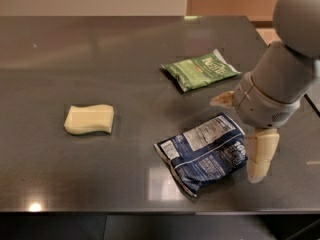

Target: Move blue chip bag near sponge

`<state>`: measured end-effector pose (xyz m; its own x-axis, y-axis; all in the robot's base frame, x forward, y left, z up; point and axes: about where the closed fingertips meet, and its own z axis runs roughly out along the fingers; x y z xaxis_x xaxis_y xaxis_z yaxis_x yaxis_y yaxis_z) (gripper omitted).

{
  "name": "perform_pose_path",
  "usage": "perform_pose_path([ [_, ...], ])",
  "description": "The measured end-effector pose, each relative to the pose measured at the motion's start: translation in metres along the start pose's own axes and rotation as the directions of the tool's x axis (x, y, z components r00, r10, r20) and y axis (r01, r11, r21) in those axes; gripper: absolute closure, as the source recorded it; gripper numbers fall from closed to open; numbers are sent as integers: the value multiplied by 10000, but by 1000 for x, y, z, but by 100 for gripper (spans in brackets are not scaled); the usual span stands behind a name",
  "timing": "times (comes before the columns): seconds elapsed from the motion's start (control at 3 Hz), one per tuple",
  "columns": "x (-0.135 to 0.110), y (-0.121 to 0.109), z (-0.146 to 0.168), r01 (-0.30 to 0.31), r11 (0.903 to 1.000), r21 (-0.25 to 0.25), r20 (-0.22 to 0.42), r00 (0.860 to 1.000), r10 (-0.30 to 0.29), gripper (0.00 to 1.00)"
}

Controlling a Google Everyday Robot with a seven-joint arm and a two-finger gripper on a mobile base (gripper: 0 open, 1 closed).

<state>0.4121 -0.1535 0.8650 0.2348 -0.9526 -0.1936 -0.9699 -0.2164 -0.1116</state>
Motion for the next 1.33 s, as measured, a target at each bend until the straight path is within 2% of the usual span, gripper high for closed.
perform_pose_path([
  [0.33,-1,4,20,425,9991,-87,281,9987,-422,0],
  [0.67,-3,-1,33,640,9979,25,392,9972,-641,2],
  [1.33,-7,-16,37,712,9973,154,510,9961,-719,47],
])
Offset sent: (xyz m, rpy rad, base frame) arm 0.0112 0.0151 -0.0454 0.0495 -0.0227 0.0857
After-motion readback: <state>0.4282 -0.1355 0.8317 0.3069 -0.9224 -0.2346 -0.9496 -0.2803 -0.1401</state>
